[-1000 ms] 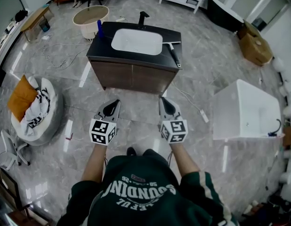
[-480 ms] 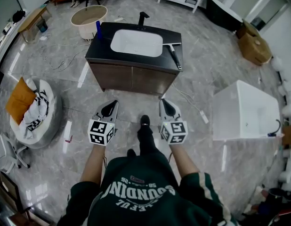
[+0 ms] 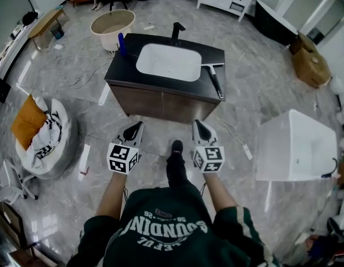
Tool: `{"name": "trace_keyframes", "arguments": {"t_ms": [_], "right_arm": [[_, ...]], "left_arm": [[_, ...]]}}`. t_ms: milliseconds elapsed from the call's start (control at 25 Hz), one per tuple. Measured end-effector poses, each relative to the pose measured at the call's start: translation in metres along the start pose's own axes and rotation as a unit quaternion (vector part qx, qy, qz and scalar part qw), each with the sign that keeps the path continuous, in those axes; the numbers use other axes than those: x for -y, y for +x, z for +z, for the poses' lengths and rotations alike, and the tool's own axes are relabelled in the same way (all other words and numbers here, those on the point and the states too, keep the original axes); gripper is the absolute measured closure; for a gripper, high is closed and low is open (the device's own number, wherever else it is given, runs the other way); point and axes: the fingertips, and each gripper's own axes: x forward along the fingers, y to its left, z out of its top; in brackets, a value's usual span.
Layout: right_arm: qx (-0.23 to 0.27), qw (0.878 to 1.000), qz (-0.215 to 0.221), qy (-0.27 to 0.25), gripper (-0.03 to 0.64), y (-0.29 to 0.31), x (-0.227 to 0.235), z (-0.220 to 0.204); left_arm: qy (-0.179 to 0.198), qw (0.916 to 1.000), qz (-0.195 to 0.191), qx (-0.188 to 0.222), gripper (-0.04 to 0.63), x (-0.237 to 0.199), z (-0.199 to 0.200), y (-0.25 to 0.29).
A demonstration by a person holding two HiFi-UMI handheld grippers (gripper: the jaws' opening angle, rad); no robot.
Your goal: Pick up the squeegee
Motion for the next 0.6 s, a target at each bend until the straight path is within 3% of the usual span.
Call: {"name": "trace_keyframes", "arguments": {"t_ms": [600], "right_arm": [[-0.024,0.999,0.025,-0.008,0.615,0.183,0.104,0.055]], "left_arm": [[-0.019,0.9995,0.023,-0.010,0.594,-0.075,0.073,0.180]]}}
